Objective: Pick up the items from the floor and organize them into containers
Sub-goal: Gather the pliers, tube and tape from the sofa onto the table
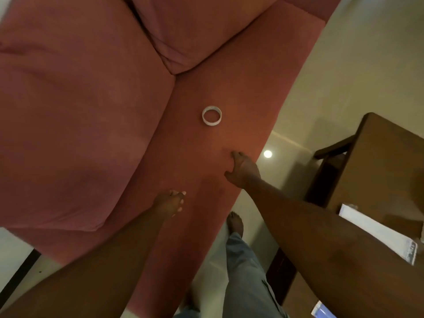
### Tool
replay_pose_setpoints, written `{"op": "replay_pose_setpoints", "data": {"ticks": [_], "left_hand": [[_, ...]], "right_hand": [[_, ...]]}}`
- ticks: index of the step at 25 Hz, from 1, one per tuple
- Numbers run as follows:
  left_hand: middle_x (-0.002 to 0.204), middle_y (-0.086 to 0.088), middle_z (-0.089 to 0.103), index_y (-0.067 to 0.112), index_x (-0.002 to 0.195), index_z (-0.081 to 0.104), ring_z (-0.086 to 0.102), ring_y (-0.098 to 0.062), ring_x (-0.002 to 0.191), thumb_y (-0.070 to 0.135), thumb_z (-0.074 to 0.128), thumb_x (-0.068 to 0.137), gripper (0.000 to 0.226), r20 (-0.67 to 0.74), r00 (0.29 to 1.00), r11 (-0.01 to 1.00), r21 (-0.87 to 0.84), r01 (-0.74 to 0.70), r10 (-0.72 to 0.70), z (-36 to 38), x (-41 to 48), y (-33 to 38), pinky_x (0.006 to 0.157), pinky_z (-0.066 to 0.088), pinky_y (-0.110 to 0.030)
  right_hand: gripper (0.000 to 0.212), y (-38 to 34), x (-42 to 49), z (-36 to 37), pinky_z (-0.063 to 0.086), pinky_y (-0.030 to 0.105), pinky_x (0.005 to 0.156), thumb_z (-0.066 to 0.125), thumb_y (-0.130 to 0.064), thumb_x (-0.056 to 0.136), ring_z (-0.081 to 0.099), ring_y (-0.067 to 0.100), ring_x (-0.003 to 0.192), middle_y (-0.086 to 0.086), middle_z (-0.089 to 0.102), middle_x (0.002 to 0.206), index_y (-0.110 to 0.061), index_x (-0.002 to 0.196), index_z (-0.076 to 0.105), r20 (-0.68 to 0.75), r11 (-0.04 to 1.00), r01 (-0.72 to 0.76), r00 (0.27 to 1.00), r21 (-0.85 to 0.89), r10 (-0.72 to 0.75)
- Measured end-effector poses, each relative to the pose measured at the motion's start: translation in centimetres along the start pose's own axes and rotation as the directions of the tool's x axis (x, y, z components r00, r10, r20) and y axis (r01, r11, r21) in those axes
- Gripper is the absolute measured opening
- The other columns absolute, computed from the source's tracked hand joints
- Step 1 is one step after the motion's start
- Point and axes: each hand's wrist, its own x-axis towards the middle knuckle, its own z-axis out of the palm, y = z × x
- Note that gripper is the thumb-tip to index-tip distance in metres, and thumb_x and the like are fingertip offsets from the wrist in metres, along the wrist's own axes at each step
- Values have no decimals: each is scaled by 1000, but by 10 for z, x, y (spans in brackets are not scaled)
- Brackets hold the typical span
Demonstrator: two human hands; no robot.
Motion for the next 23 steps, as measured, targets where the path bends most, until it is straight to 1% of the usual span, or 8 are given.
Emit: {"op": "replay_pose_setpoints", "data": {"ticks": [3,6,9,12,14,16,18,23], "left_hand": [[78,-1,63,19,80,58,55,-15,57,28,65,96,21,21,999,999,-14,-29,29,30,34,50,45,33,-17],[84,-4,64,13,91,60,57,-14,63,24,64,97,12,20,996,996,-31,-82,83,51,70,103,39,38,-14],[90,-1,68,17,92,62,61,-15,70,28,64,97,12,1,996,995,-54,-88,88,58,109,137,49,41,-18],[91,-1,68,18,96,64,61,-16,71,30,63,97,13,-8,998,996,-66,-62,61,62,140,143,55,42,-21],[94,-1,69,18,100,65,62,-16,73,32,62,97,15,-7,999,998,-56,-32,31,64,151,138,59,44,-22],[98,-2,70,15,103,66,63,-16,76,33,62,98,19,-11,1000,999,-44,-8,8,67,157,132,62,46,-23],[99,-3,71,13,105,66,64,-17,77,32,61,98,21,-18,1000,999,-42,6,-6,69,160,129,63,46,-25],[101,-4,71,13,104,66,64,-17,76,32,62,98,20,-29,1000,1000,-26,0,-1,76,158,133,62,45,-26]], "right_hand": [[86,14,73,-16,51,46,100,78,-39,79,52,34,125,12,51,141,-14,150,36,-25,1000,2,1000,-11,-2],[86,20,142,-25,51,47,100,78,-42,78,50,33,126,12,49,142,-14,148,37,-86,999,22,996,-36,-25],[91,15,201,-25,47,44,103,83,-44,74,47,32,131,10,48,144,-14,147,39,-96,997,70,993,-21,-72],[101,5,245,-11,46,43,103,88,-48,65,47,31,131,7,49,143,-15,147,40,-84,992,125,988,-30,-127],[111,-2,259,-1,45,45,106,90,-53,60,44,28,135,4,45,148,-17,151,36,-62,987,153,986,-44,-155],[118,-7,269,5,41,46,108,88,-62,57,40,27,138,1,41,153,-19,152,33,-73,982,167,982,-94,-174],[115,-12,276,6,39,46,105,84,-68,54,42,25,136,-2,44,151,-22,149,37,-113,979,159,978,-128,-173],[96,-10,272,2,39,44,93,77,-66,62,51,24,124,-1,54,136,-20,140,47,-183,973,172,963,-152,-198]]}}
